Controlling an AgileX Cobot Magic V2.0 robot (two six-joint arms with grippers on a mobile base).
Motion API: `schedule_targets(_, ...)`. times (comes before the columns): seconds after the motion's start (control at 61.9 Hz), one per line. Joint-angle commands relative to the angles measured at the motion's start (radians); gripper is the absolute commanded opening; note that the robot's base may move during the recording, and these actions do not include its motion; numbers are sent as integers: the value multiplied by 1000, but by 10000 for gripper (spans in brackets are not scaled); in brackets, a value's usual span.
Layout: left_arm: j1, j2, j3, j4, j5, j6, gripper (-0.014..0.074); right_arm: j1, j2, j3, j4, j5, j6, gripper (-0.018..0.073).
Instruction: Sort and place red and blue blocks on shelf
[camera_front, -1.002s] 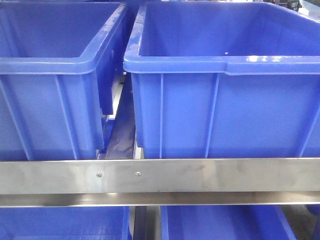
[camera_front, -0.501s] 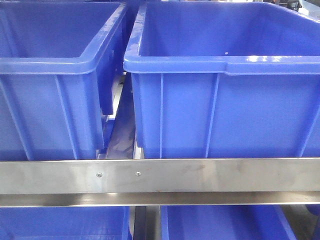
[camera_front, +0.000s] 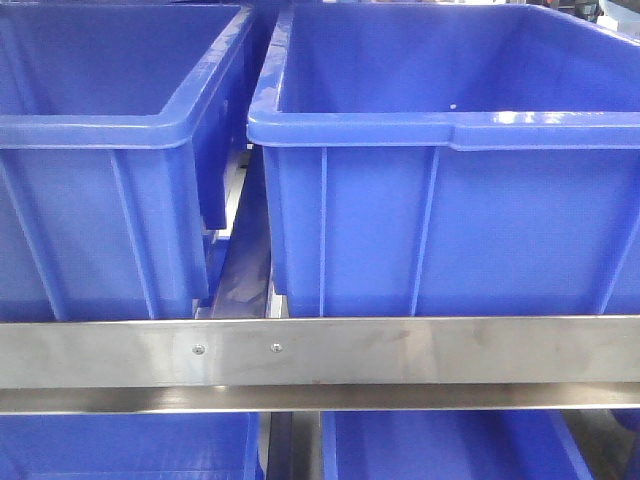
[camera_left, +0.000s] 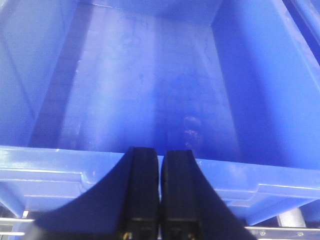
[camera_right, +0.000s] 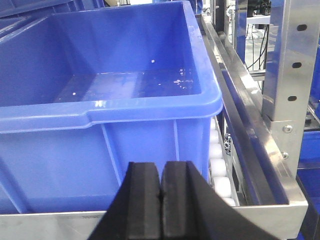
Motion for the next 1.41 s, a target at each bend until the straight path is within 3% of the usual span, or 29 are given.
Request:
schedule_targets(0.0,1,2,-29,0,-78,-9,124,-4,-4,-23,4,-84,-6,57)
schedule_targets(0.55,1,2,-29,0,-78,-9,123,-4,-4,-23,4,-84,-6,57)
schedule_targets(0.695,3,-8,-29,62,-76,-7,124,-4,-4,-23,4,-84,-6,57)
schedule_targets(1.051,3,-308,121,102,-82,-7,123,-4,-4,-23,4,-84,-6,57)
schedule_targets(1.39,46,-612,400,27,-189,-9,124,-4,-4,-23,4,-84,-6,57)
